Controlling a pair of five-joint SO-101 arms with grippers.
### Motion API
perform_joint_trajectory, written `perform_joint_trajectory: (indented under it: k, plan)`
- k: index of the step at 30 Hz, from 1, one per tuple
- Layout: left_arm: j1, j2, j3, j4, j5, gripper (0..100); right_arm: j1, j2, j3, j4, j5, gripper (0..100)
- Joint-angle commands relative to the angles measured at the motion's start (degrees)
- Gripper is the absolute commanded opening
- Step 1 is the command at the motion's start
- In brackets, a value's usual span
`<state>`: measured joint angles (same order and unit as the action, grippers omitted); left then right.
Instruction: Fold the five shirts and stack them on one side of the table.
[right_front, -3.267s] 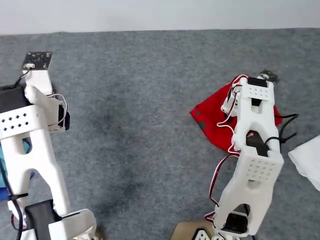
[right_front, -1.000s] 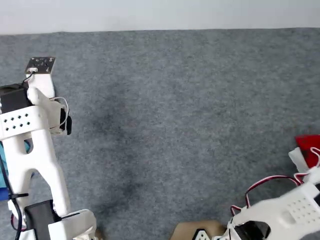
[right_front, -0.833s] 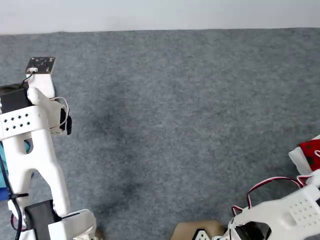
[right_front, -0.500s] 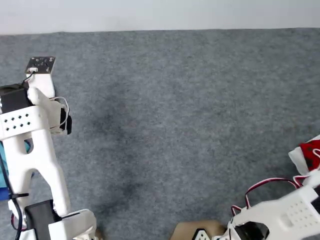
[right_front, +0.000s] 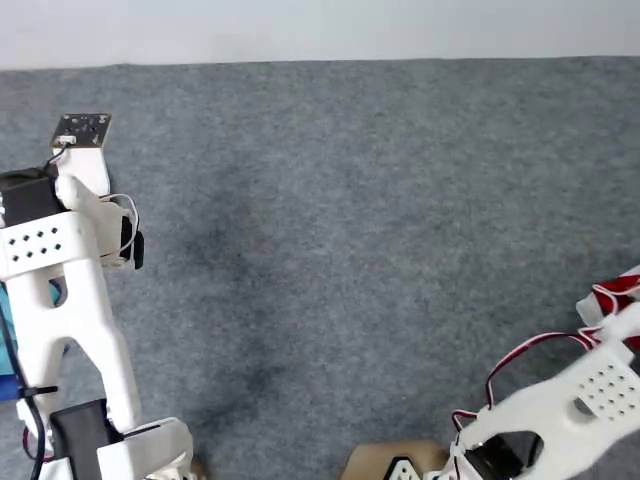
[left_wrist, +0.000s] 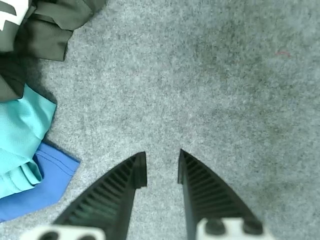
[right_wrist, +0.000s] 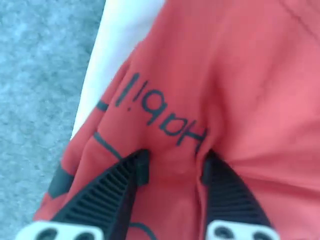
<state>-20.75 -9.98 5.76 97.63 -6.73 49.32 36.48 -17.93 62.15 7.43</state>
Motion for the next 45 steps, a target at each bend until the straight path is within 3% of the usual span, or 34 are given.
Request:
perform_joint_trajectory:
  k: [1,14,24,30,37,45]
  plan:
    - [0.44,-2.20,-0.22,0.44,-0.18,11,-3.03,-2.77,-1.23,0.92,-0.44,13.9]
    - [0.44,-1.93,-0.22,1.14,-0.18,11,-0.92,-17.27,-1.23,1.27,2.90,13.9]
    - [0.44,-1.76,-0.22,0.70,-0.26,11,-8.04,-14.90,3.52,9.71,2.73,13.1]
    - [0.44,-1.76,-0.22,0.70,-0.26,11,-9.80,-10.77,4.22,11.74,2.64,0.6]
    - [0.44,-1.76,-0.22,0.70,-0.26,11,-11.82,-4.09,3.96,11.82,2.73,1.0]
    - [0.44,-1.76,-0.22,0.70,-0.26,11,-11.47,-8.48,-1.76,15.43,3.08,1.0]
